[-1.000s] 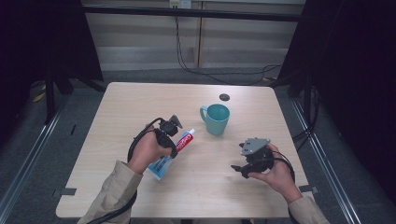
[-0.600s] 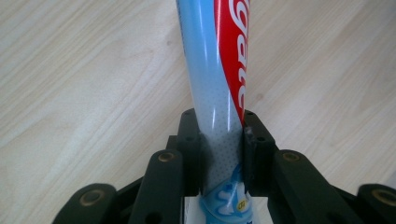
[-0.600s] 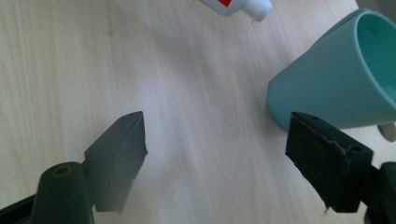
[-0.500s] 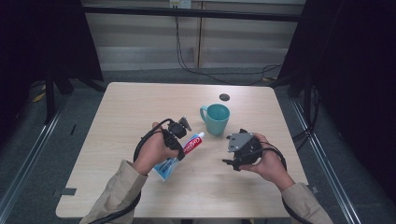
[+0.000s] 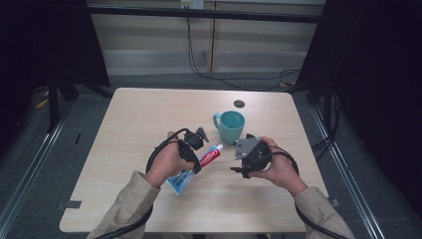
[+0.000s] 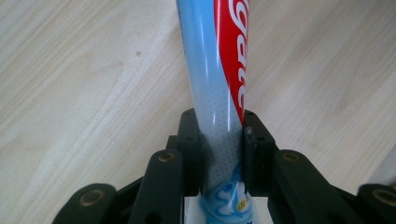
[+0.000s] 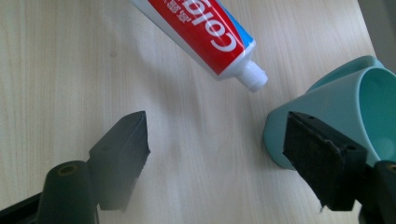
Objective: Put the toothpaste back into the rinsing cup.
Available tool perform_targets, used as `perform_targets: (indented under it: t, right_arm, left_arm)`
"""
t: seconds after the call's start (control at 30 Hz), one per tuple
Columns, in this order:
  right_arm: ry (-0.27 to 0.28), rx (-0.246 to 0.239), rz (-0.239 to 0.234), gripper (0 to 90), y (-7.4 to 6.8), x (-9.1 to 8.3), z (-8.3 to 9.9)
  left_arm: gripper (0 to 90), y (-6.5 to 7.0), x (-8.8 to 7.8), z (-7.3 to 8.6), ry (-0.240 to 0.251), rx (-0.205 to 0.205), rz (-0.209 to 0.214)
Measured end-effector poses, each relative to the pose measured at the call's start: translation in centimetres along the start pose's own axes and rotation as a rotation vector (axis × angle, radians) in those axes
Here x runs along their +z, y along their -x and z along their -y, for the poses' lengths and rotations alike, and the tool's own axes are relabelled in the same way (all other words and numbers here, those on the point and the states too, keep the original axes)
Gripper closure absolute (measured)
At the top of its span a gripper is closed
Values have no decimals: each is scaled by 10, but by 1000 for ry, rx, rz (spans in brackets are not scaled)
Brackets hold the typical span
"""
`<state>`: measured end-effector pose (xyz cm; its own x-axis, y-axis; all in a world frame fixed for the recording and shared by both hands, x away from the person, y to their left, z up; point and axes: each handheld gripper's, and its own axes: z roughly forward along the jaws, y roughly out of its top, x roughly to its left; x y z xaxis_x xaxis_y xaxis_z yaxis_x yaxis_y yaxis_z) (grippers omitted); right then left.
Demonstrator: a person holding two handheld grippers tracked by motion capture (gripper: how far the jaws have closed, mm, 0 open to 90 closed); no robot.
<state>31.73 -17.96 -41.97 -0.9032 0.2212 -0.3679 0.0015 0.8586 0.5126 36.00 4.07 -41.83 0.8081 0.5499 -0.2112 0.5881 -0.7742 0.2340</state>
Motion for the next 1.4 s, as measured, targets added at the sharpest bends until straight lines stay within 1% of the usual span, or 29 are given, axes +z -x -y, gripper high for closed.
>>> perform_targets:
  t: [0.03, 0.07, 0.17, 0.2, 0.23, 0.3, 0.33, 0.37, 0.47, 0.5, 0.53, 0.57, 0.6, 0.63, 0.7, 0.77, 0.8, 0.83, 0.87, 0.93, 0.97, 1.0, 1.13, 1.17, 1.2, 1.23, 1.4]
  right_arm:
    - [0, -9, -3, 225, 1, 1, -1]
    - [0, -5, -7, 229, 0, 1, -2]
    - [10, -14, -5, 238, 0, 2, -5]
    - [7, -15, -8, 241, 0, 2, -6]
    - [9, -18, -10, 250, 0, 3, -6]
    - [7, -32, -15, 256, -1, 5, -7]
    - [6, -40, -15, 258, -1, 7, -8]
    - [-3, -39, -20, 258, -1, 8, -8]
    - [0, -59, -16, 263, -1, 10, -10]
    - [-3, -63, -13, 264, -2, 11, -10]
    - [-1, -76, -11, 269, -1, 11, -11]
    - [-8, -78, -14, 271, -2, 12, -12]
    - [-7, -91, -7, 272, -2, 12, -13]
    - [-5, -106, -5, 272, -2, 13, -14]
    - [-8, -109, -4, 272, -3, 13, -15]
    - [-8, -125, -3, 274, -3, 14, -15]
    - [-17, -131, -2, 274, -3, 15, -16]
    - [-15, -136, -3, 275, -3, 16, -16]
    - [-18, -129, -5, 275, -3, 16, -16]
    - [-19, -140, -12, 279, -3, 18, -17]
    - [-17, -141, -14, 280, -3, 18, -17]
    - [-14, -154, -12, 281, -2, 19, -17]
    - [-15, -175, -16, 292, -3, 22, -19]
    - [-21, -165, -17, 295, -5, 23, -19]
    - [-16, -189, -17, 299, -4, 24, -20]
    - [-20, -185, -15, 304, -4, 24, -20]
    - [-25, -194, -25, 346, -5, 27, -20]
  left_arm:
    - [730, 0, 1, 0, 7, -7, 6]
    - [730, 0, 1, -1, 10, -10, 11]
    - [730, -1, 3, -2, -2, -1, 13]
    - [730, 0, 4, -3, 0, -2, 11]
    - [730, 0, 4, -3, -4, 5, 11]
    - [730, 2, 4, -4, -1, 5, 15]
    - [730, 2, 4, -5, -4, 11, 15]
    - [730, 3, 4, -6, -1, 12, 19]
    - [730, 4, 4, -8, 4, 15, 30]
    - [730, 4, 4, -9, -3, 23, 34]
    - [730, 5, 4, -9, 1, 17, 39]
    - [730, 6, 4, -9, 1, 12, 42]
    - [730, 6, 5, -10, -5, 24, 40]
    - [730, 6, 5, -9, -5, 24, 38]
    - [730, 6, 6, -10, -10, 26, 43]
    - [729, 6, 8, -10, -14, 24, 50]
    - [729, 6, 8, -10, -19, 26, 52]
    - [729, 6, 9, -10, -18, 32, 51]
    - [728, 6, 9, -10, -22, 38, 50]
    - [728, 7, 9, -11, -15, 30, 52]
    - [728, 8, 8, -11, -19, 37, 49]
    - [729, 9, 8, -12, -18, 42, 45]
    - [728, 12, 7, -13, -8, 50, 50]
    - [728, 13, 8, -14, -7, 61, 49]
    - [728, 13, 8, -14, -13, 71, 53]
    - [728, 13, 8, -15, -14, 68, 59]
    - [728, 16, 9, -16, -6, 81, 74]
